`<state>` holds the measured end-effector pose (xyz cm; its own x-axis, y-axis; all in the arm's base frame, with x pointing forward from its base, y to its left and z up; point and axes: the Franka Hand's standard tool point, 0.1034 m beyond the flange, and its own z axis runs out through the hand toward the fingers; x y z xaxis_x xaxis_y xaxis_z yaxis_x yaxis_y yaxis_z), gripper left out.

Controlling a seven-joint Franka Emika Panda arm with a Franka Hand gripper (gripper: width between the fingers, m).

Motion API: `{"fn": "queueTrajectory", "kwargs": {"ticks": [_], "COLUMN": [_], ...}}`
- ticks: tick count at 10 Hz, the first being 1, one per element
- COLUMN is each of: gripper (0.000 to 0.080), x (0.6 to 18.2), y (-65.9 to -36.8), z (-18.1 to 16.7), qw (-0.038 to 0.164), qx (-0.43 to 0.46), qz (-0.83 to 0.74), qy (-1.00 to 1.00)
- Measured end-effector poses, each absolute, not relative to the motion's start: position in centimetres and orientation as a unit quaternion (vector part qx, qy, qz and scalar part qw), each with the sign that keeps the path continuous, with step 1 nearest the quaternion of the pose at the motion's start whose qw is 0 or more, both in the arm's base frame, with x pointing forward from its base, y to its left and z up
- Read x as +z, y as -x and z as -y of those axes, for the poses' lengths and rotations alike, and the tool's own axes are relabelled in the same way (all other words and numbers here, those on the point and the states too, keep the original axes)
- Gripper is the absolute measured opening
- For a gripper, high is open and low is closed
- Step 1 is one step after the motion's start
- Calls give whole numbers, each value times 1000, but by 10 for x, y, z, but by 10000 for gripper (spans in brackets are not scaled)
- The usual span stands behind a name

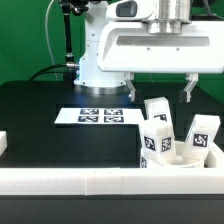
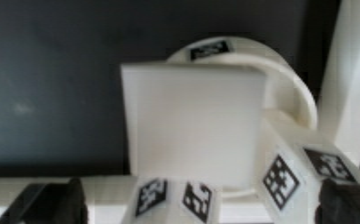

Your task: Assemble stool

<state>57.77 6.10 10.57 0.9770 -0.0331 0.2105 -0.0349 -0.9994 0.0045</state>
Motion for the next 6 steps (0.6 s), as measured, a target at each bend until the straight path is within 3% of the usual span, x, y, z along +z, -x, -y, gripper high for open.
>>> {"fn": "queueTrajectory", "kwargs": {"ticks": [4,6], "gripper": [649,649], "x": [106,107], "y": [-578,-576], "z": [-54,-47], "qw": [4,-23], "qx": [104,86], "qz": [-14,6], "qy": [-994,-996]}}
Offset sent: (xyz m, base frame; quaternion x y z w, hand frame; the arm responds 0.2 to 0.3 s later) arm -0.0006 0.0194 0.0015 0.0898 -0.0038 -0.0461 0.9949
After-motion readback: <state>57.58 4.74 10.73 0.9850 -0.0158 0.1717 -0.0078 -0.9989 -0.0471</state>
